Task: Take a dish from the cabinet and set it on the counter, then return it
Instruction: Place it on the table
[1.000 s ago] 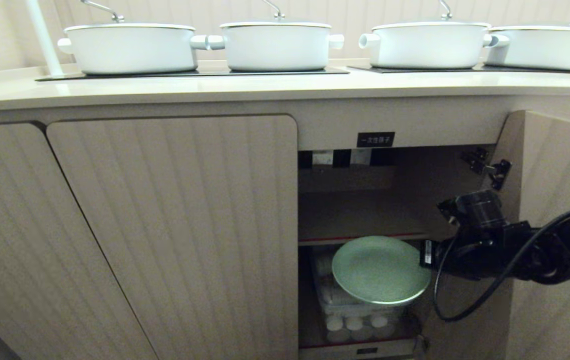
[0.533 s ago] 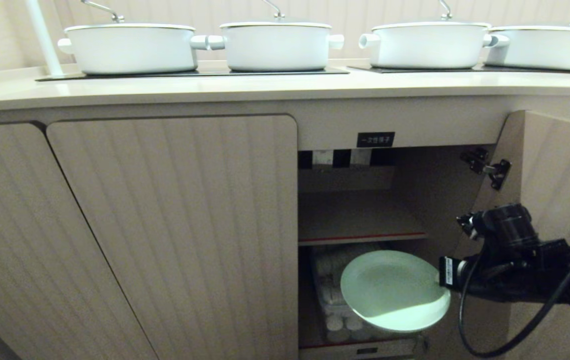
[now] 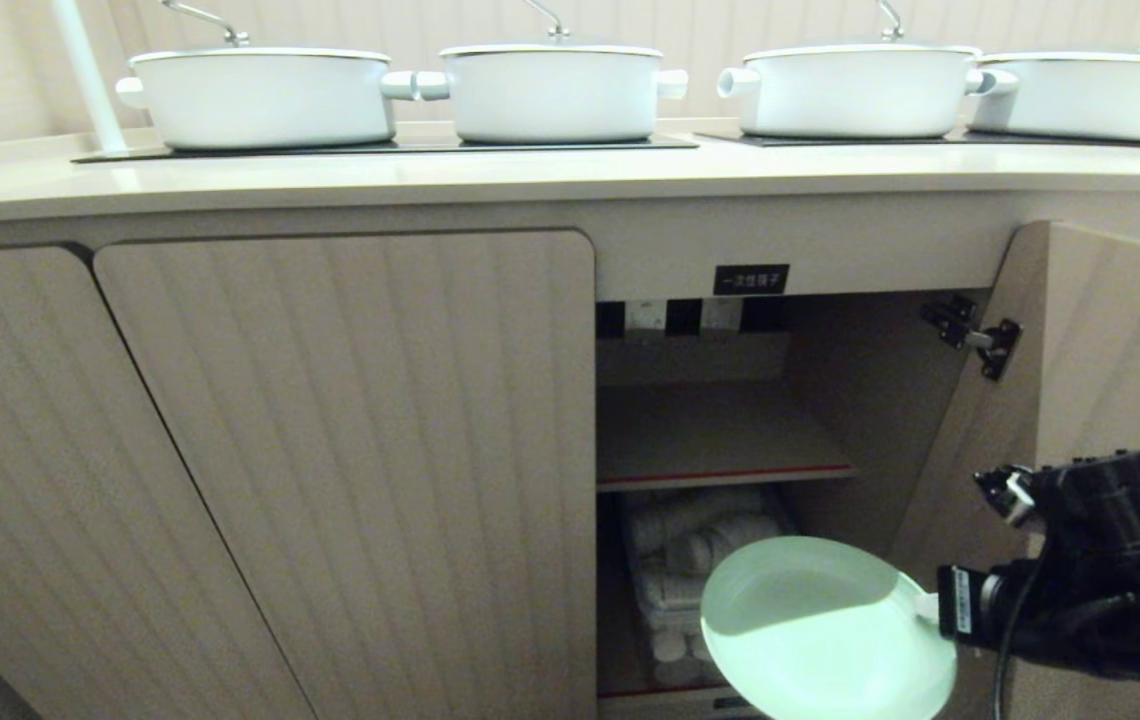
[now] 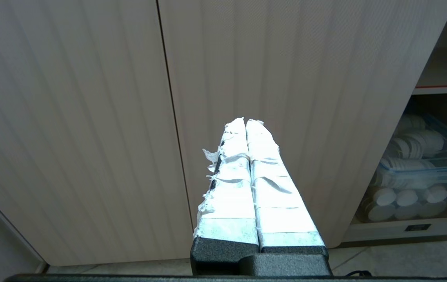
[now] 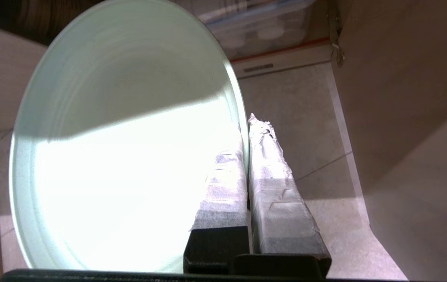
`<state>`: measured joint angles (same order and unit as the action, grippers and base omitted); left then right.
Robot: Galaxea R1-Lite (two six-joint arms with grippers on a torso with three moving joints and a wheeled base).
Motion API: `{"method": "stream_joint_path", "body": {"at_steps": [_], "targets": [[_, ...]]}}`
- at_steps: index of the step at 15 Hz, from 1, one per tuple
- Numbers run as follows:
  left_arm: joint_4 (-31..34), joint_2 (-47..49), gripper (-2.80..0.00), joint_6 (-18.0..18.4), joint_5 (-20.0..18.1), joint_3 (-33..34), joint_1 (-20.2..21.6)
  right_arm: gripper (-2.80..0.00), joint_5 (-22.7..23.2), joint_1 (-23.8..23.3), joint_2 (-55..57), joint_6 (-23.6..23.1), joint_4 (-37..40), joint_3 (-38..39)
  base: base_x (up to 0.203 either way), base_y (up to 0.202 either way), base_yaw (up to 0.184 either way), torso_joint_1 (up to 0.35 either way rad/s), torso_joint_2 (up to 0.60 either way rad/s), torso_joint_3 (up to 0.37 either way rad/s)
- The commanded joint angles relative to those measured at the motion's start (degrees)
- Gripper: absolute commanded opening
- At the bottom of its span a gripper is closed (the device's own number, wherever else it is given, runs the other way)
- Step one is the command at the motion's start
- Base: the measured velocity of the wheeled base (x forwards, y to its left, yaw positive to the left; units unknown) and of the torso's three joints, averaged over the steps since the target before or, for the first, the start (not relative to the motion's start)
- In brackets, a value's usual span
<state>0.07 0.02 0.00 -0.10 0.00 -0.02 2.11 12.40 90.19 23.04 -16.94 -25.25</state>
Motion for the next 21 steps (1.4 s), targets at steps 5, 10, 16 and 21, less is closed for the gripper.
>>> {"method": "stream_joint_path", "body": {"at_steps": [5,10,16,21], "targets": [[0.0,-0.02,-2.8,0.0,0.01,0.0,0.01,-2.8,1.46,0.08,-7.51,-0.26,-0.11,5.99,0.0,0.0,0.0,0.0,0.0,0.0],[0.01,-0.02,-2.8,0.0,0.01,0.0,0.02,-2.8,2.02,0.0,-12.73,-0.28,-0.11,10.86,0.0,0.0,0.0,0.0,0.0,0.0],[0.01,-0.02,-2.8,0.0,0.01,0.0,0.02,-2.8,2.02,0.02,-16.47,-0.28,0.35,13.27,0.0,0.0,0.0,0.0,0.0,0.0],[0.01,-0.02,-2.8,0.0,0.01,0.0,-0.06,-2.8,2.08,0.05,-21.54,-1.42,0.66,17.76,0.0,0.0,0.0,0.0,0.0,0.0]]}}
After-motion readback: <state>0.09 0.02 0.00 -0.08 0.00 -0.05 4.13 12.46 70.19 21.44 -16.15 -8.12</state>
